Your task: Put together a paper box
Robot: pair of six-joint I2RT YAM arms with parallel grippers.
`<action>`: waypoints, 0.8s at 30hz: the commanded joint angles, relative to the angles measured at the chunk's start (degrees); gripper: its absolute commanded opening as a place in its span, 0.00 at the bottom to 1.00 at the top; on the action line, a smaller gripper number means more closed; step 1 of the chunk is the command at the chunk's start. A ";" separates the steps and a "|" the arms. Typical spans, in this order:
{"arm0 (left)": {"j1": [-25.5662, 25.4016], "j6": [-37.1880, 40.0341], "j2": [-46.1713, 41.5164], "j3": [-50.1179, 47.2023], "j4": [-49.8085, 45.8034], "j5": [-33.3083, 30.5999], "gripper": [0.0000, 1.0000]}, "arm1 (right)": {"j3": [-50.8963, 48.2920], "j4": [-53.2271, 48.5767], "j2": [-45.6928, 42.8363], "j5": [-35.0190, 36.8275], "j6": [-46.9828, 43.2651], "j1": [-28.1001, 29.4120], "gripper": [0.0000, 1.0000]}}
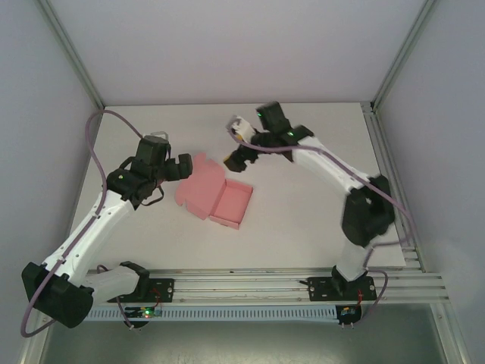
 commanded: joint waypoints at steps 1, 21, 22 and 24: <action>0.73 -3.13 -0.84 -3.27 -1.10 2.90 1.00 | 13.01 -15.70 11.00 -8.40 -7.69 -1.09 0.97; 1.55 -1.79 -1.53 -6.68 3.21 9.80 1.00 | 53.92 -33.86 47.19 -27.53 -18.32 0.22 0.91; 1.59 -1.62 -1.63 -6.70 3.12 9.69 1.00 | 53.74 -33.51 47.18 -27.52 -18.34 0.28 0.85; 1.62 -1.42 -1.71 -6.65 2.81 9.39 1.00 | 53.52 -33.44 47.15 -27.14 -18.14 0.18 0.63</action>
